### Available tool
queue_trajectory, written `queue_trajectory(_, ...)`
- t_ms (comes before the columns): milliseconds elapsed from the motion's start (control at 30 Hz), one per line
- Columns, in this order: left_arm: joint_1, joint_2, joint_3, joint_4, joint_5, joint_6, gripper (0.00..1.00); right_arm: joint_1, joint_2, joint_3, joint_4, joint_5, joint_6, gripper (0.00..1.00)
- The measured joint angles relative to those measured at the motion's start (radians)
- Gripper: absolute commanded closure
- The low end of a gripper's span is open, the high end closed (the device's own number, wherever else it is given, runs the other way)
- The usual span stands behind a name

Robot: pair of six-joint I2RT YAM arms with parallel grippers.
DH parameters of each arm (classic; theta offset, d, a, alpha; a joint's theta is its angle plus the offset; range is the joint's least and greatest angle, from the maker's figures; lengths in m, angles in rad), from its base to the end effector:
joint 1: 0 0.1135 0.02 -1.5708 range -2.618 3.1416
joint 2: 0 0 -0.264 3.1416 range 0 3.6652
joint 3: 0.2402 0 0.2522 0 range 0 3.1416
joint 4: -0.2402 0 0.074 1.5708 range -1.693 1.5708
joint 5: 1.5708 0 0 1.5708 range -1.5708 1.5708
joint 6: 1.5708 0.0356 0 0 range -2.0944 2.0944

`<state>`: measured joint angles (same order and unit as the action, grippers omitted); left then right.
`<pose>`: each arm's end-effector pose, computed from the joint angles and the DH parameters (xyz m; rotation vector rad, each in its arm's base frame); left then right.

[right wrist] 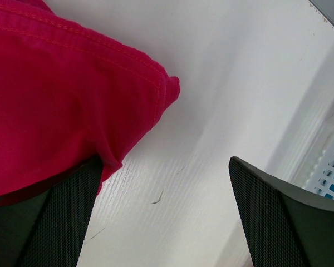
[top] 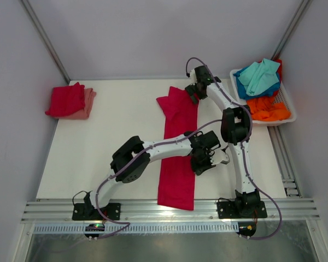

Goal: Fold and stack the t-shirts
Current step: Rotate the tshirt 90 degrees

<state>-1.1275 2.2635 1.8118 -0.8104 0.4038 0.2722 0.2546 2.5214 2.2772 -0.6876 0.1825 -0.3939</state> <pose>0.1879 -0.4284 0.1620 1.9648 2.1881 -0.7371 0.5359 0.1328 0.1784 -0.7254 2.3959 -0.2860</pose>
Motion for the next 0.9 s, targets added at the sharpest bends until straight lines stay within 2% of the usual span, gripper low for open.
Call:
queue_trajectory(233,0.04,-0.138,-0.006,0.008,-0.158,-0.012,0.89,0.002,-0.076,-0.084,0.03,-0.004,0.0,0.01)
queue_trajectory(367,0.097,-0.319,-0.062,0.029,-0.264,-0.022,0.89,0.002,-0.142,-0.105,0.031,-0.011,0.0,0.01)
queue_trajectory(533,0.181,-0.57,-0.159,0.124,-0.408,-0.028,0.96,0.002,-0.234,-0.106,0.035,-0.03,0.0,0.01)
queue_trajectory(633,0.245,-0.669,-0.213,0.18,-0.474,-0.036,0.96,0.002,-0.288,-0.115,0.032,-0.057,0.003,0.01)
queue_trajectory(667,0.266,-0.688,-0.231,0.196,-0.485,-0.04,0.93,0.002,-0.305,-0.125,0.029,-0.069,0.004,0.01)
queue_trajectory(700,0.292,-0.706,-0.253,0.208,-0.496,-0.047,0.86,0.002,-0.32,-0.138,0.025,-0.086,0.003,0.01)
queue_trajectory(733,0.321,-0.718,-0.272,0.216,-0.507,-0.054,0.71,0.001,-0.333,-0.153,0.021,-0.111,0.003,0.01)
queue_trajectory(767,0.349,-0.725,-0.289,0.222,-0.518,-0.057,0.41,0.001,-0.341,-0.167,0.012,-0.137,0.0,0.01)
queue_trajectory(800,0.376,-0.729,-0.306,0.228,-0.531,-0.062,0.27,0.001,-0.346,-0.18,0.001,-0.169,-0.003,0.01)
queue_trajectory(867,0.425,-0.738,-0.341,0.239,-0.558,-0.079,0.02,0.002,-0.348,-0.208,-0.035,-0.24,-0.016,0.01)
queue_trajectory(900,0.448,-0.747,-0.363,0.25,-0.572,-0.084,0.01,0.002,-0.348,-0.221,-0.051,-0.265,-0.021,0.01)
